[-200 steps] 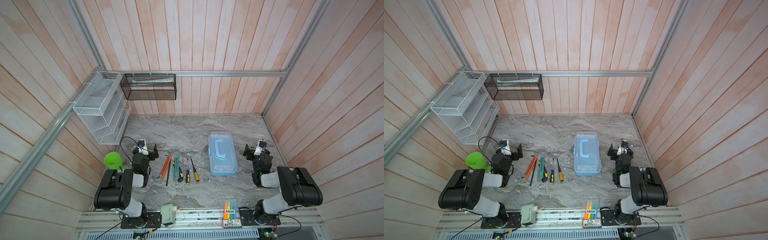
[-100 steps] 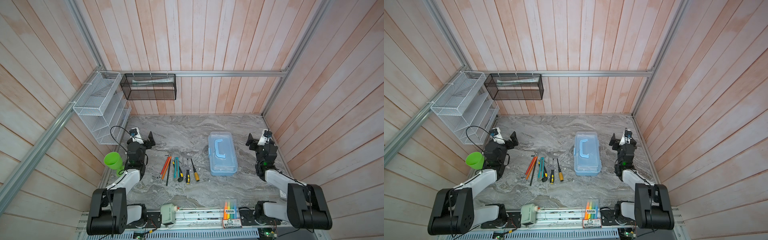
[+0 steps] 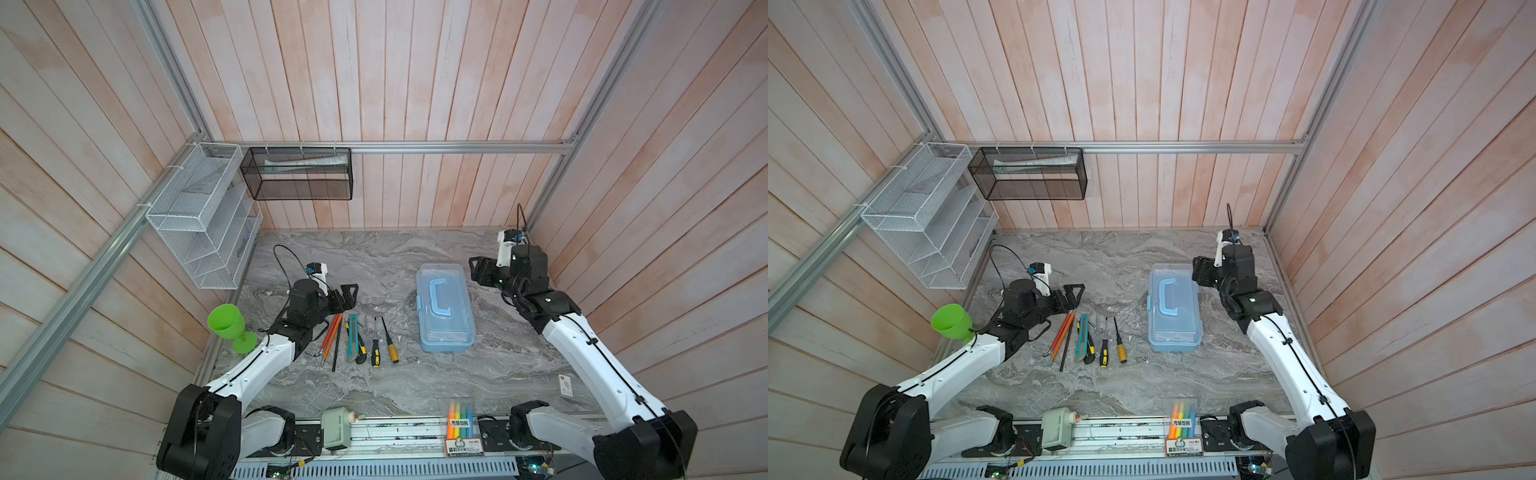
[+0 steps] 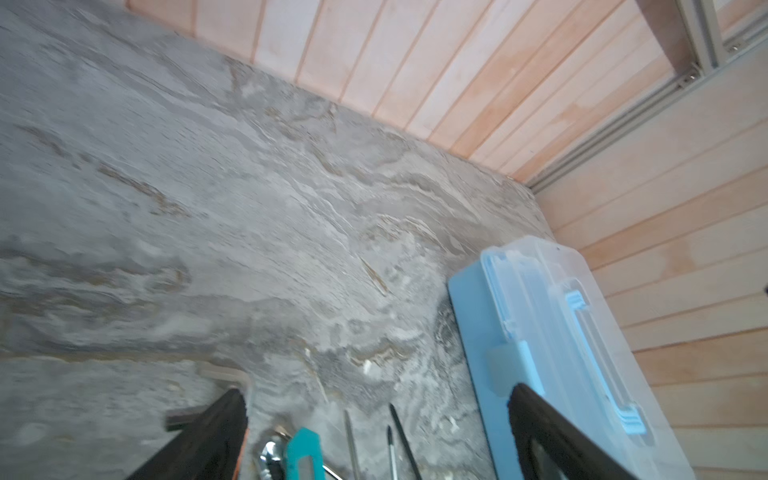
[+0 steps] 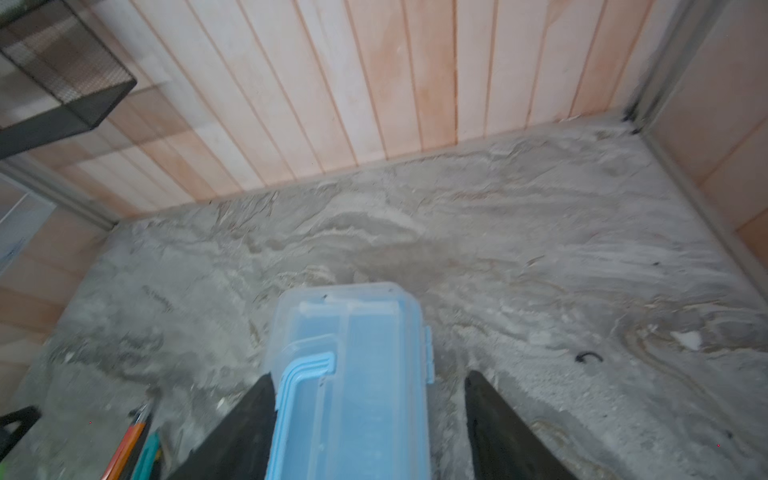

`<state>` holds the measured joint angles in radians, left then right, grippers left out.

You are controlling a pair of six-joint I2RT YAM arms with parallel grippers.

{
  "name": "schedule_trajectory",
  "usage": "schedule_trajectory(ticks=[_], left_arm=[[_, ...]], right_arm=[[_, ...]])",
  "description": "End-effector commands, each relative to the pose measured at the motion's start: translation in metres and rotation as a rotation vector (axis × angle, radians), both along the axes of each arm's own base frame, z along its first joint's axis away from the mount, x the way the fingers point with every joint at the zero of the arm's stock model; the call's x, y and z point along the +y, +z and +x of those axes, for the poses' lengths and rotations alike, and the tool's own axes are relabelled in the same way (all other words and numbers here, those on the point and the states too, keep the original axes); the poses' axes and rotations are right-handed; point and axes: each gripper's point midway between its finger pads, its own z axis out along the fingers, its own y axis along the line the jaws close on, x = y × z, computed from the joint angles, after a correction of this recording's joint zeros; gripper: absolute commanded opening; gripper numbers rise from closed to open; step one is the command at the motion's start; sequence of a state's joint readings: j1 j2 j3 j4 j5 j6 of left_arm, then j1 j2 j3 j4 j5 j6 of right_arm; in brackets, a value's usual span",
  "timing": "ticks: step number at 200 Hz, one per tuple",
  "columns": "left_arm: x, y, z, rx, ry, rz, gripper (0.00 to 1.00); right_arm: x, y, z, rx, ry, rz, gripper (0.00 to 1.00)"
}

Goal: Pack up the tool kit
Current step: 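Reach the right gripper to the box handle while the left approaches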

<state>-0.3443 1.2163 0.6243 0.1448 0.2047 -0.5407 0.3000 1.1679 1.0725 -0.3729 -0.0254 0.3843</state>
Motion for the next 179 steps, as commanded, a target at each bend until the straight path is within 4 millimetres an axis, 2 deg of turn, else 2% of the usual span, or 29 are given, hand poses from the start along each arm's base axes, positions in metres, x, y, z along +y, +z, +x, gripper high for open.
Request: schedule_trajectory(ticks=[1,21,35,75,94,140,179], left_arm=[[-0.019,-0.016,-0.012,0.078,-0.024,-0.049,1.00],[-0.034,-0.024,-0.013,0.102,-0.068,-0.078,1.00],[-0.042,-0.029,-0.013,0.115,-0.089,-0.076,0.97],[-0.056,-0.042,-0.016,0.141,-0.126,-0.071,0.97],[-0.057,-0.046,-0.018,0.154,-0.123,-0.069,0.93],[-0.051,-0.047,-0.024,0.145,-0.096,-0.058,0.93],[-0.048,-0.047,-0.025,0.134,-0.076,-0.042,0.93]], right_arm=[[0.035,-0.048,-0.044,0.330,0.123,0.051,0.66],[0.057,-0.057,-0.049,0.388,0.168,0.036,0.65],[0.066,-0.060,-0.049,0.403,0.182,0.021,0.64],[0.085,-0.080,-0.047,0.454,0.219,0.013,0.63],[0.093,-0.087,-0.044,0.467,0.244,0.021,0.62],[0.105,-0.101,-0.032,0.477,0.280,0.009,0.62],[0.112,-0.121,-0.035,0.543,0.317,0.003,0.63]])
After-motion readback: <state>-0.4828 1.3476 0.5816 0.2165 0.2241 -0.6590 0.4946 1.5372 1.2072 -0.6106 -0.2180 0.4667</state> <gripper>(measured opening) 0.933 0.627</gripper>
